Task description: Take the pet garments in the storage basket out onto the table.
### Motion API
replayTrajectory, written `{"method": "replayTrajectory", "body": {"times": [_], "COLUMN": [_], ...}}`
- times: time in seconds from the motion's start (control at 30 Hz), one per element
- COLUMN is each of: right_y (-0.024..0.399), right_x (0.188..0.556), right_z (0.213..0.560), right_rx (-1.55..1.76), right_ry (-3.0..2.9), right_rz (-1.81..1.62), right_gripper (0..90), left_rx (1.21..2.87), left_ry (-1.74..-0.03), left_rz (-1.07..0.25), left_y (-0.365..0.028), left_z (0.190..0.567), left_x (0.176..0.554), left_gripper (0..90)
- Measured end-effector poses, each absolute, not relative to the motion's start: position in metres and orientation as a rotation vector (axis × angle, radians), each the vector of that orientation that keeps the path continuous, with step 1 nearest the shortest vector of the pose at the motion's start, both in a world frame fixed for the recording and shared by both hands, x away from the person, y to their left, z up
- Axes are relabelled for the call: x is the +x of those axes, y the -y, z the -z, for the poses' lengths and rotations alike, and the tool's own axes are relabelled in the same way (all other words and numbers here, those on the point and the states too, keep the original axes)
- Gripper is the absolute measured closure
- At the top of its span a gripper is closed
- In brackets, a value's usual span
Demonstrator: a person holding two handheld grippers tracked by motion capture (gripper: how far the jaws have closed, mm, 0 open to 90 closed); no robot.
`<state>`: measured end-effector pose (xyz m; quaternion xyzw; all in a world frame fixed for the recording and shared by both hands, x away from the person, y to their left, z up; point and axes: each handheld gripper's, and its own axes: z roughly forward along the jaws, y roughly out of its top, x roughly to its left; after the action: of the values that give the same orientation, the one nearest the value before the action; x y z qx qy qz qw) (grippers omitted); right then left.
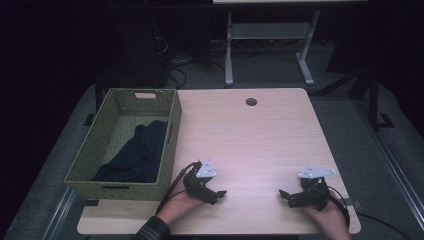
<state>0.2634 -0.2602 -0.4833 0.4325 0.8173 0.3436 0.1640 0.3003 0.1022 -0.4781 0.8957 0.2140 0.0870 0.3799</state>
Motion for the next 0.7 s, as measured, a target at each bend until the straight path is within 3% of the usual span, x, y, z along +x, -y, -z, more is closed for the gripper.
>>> {"method": "replayTrajectory", "body": {"times": [0.7], "right_y": [0.2602], "right_x": [0.2631], "right_z": [0.4833], "right_rx": [1.235], "right_ry": [-2.331], "right_rz": [-0.978], "right_gripper": [1.1], "left_rx": [2.302], "left_ry": [-0.525], "left_rz": [-0.243], "left_y": [-0.1004], "left_z": [0.4747], "left_x": [0.3018], "left_gripper": [12.8]}}
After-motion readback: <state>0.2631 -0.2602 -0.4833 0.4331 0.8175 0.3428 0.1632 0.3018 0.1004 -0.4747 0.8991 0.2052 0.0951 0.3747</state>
